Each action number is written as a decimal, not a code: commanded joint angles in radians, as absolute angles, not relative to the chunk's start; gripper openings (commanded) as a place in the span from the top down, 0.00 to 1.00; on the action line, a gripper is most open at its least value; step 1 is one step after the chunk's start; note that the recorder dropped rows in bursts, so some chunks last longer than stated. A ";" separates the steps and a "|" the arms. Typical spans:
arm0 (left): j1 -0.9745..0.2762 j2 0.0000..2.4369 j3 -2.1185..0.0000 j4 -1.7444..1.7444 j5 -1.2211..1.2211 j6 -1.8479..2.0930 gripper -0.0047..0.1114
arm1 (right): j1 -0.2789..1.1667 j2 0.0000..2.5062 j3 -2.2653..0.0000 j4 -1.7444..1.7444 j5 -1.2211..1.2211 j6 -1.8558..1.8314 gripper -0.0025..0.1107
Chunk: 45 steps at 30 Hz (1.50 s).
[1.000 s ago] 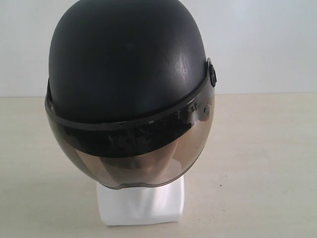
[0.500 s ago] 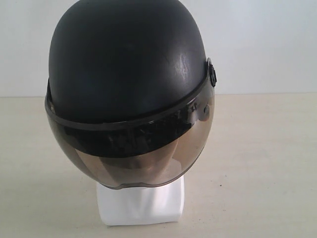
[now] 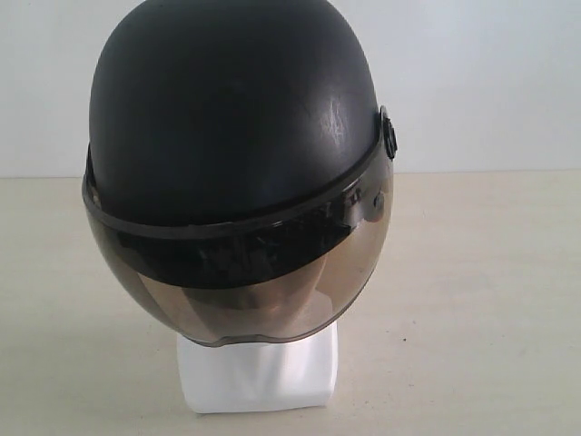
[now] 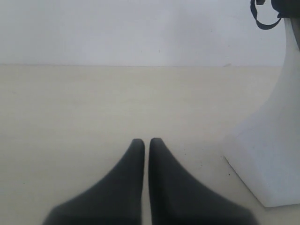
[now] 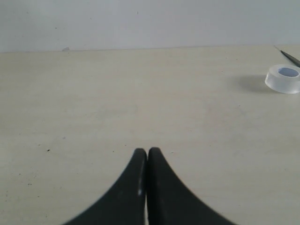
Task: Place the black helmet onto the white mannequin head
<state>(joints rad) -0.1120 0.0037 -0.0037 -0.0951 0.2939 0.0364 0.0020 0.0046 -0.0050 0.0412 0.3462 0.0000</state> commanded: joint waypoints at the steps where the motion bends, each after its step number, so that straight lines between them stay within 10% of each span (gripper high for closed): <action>1: -0.109 0.000 0.000 -0.093 0.297 0.043 0.92 | 0.000 0.000 0.000 0.043 0.333 0.000 0.98; 45: -0.088 0.000 0.000 -0.093 0.295 0.047 0.92 | 0.000 0.000 0.000 0.041 0.333 0.000 0.98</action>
